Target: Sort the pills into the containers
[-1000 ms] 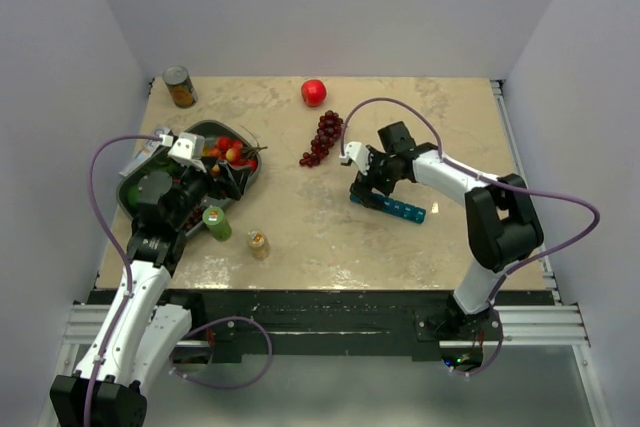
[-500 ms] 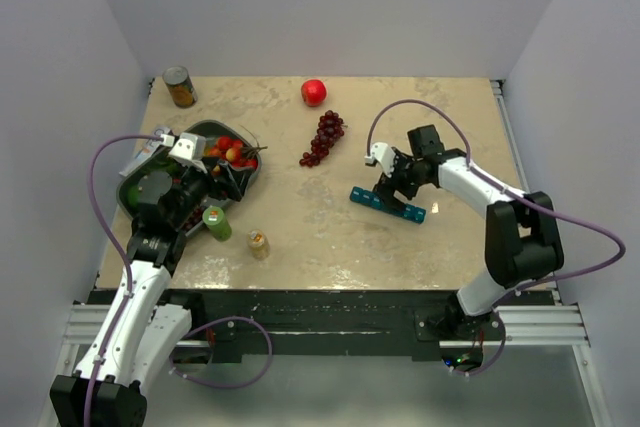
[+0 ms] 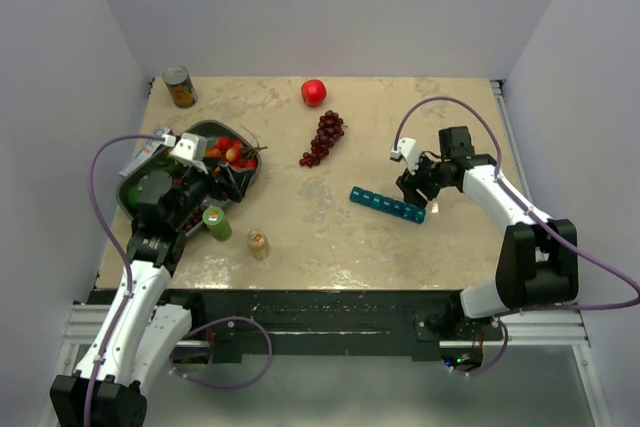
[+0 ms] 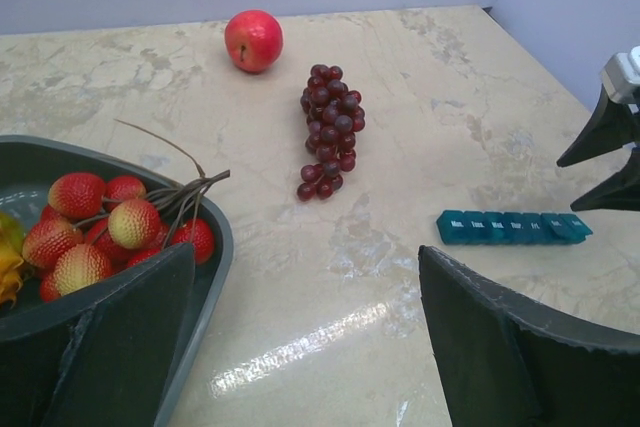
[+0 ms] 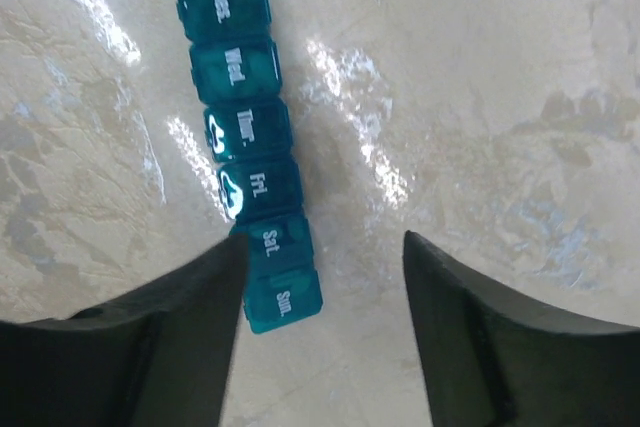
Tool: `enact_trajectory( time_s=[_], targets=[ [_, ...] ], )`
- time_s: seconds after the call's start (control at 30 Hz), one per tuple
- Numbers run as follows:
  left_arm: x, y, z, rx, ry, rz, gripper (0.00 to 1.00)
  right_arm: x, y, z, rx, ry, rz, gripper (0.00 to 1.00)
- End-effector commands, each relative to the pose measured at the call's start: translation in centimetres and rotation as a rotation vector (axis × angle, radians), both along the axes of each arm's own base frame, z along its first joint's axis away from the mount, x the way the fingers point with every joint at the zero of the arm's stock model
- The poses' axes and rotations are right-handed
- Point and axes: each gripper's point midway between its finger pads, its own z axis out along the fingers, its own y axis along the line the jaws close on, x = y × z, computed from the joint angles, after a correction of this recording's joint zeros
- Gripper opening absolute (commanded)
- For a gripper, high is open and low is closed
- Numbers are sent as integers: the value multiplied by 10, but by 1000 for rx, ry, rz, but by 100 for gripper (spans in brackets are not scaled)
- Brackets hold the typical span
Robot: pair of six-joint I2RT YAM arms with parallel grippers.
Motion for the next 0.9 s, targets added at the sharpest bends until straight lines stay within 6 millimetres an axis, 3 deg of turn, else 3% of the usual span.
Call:
enact_trajectory(
  time_s=[0.0,0.07,0.13,0.17,0.2,0.23,0.27,0.3,0.33,0.37,0.4,0.43,0.47,0.53,0.57,0.6,0.73,0.77,0.87],
  targets=[
    [-7,-20,10,-20,-57,-129,90,-17,-7,-7,2,44,-18,58],
    [-11,-35,12,-46,-76,-213,81,-17,-8,-3,13,36,-28,44],
    [-15,-57,7,-84,-23,-336,59,-18,-6,1,37,34,-27,36],
    [-19,-73,7,-94,-4,-401,40,-17,-6,2,46,33,-31,30],
    [-14,-86,-7,-97,68,-439,31,-18,-4,4,64,34,-26,28],
    [-12,-99,2,-99,71,-477,23,-19,-3,4,73,40,-23,27],
    [-17,-120,0,-100,97,-541,7,-19,-3,5,81,42,-24,26],
    [-12,-135,-20,-109,189,-581,2,-20,-2,3,92,53,-22,26],
    [-6,-148,-13,-108,191,-605,0,-19,-2,2,94,58,-23,25],
    [-14,-168,-21,-89,226,-663,0,-19,-3,2,95,62,-26,25],
    [-6,-181,-47,-34,269,-692,0,-18,-3,1,98,69,-25,26],
    [0,-194,-40,-5,250,-724,2,-18,-4,3,111,69,-27,26],
    [-6,-207,-55,41,300,-765,8,-18,-3,4,121,72,-22,27],
    [17,-223,-77,168,284,-798,16,-20,-2,9,149,72,-12,29],
    [10,-227,-109,243,380,-824,35,-20,-2,9,157,76,-10,29],
    [24,-232,-106,335,281,-840,43,-22,-1,10,162,78,-4,30],
    [35,-245,-125,493,103,-906,77,-22,-1,13,182,84,-1,31],
    [38,-251,-121,511,20,-918,99,-22,0,14,189,84,1,31],
    [41,-255,-121,636,-239,-1009,99,-23,1,17,204,84,6,31]
  ],
)
